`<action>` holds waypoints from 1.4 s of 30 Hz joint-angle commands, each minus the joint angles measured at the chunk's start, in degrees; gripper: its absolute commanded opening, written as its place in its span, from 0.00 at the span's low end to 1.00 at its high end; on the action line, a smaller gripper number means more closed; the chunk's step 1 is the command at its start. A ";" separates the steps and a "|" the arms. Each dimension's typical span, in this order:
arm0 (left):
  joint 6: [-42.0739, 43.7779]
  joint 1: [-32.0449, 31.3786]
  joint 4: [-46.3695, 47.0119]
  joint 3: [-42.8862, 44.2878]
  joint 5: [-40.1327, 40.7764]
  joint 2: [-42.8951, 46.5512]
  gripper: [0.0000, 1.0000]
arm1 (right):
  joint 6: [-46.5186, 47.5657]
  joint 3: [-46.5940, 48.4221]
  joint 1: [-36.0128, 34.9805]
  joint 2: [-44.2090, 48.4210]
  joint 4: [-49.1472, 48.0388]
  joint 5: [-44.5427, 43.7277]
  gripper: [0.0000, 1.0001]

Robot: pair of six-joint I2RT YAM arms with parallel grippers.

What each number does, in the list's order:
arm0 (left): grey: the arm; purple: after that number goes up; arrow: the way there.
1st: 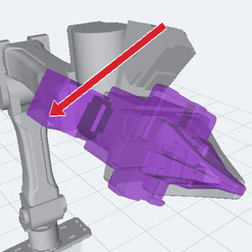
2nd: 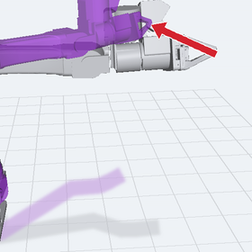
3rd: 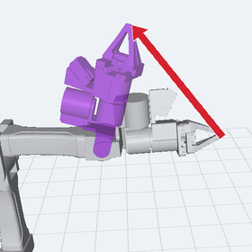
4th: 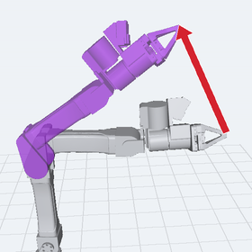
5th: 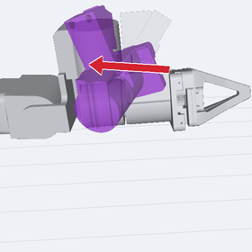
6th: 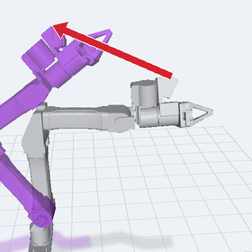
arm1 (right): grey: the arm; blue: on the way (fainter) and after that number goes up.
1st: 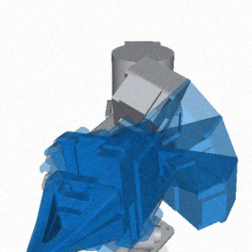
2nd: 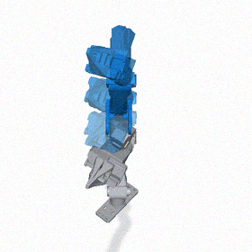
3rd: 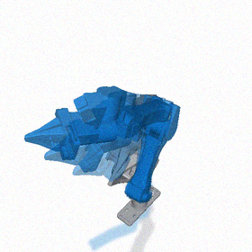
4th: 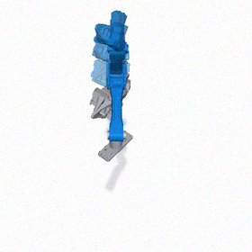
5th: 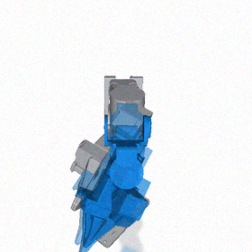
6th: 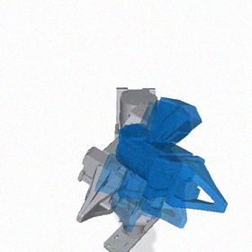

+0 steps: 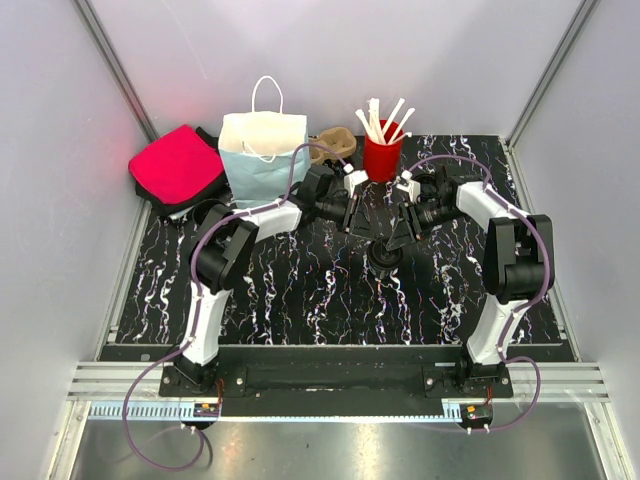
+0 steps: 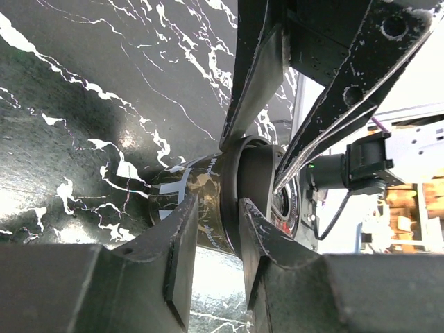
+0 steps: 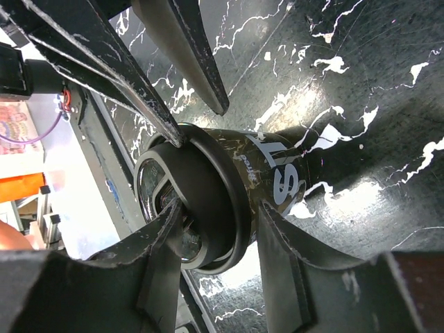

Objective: Pack the takeout coffee

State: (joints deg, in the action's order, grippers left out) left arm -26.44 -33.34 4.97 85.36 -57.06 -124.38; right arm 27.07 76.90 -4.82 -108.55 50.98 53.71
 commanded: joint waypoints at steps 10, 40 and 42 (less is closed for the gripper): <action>8.86 -3.40 -14.20 -3.71 7.67 -5.35 0.41 | 2.46 -3.87 -2.30 1.15 -3.70 -14.07 0.47; 7.54 1.79 -9.81 -1.07 6.61 10.99 0.71 | 0.71 -8.08 -3.97 7.92 -8.18 -18.56 0.45; 6.67 2.23 -8.50 -1.86 5.82 12.49 0.72 | 0.62 -8.17 -4.06 7.92 -8.35 -18.91 0.45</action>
State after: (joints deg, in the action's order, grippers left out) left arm -20.38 -32.40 -6.50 84.20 -51.40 -118.30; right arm 24.88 71.00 -7.99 -100.22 46.46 46.06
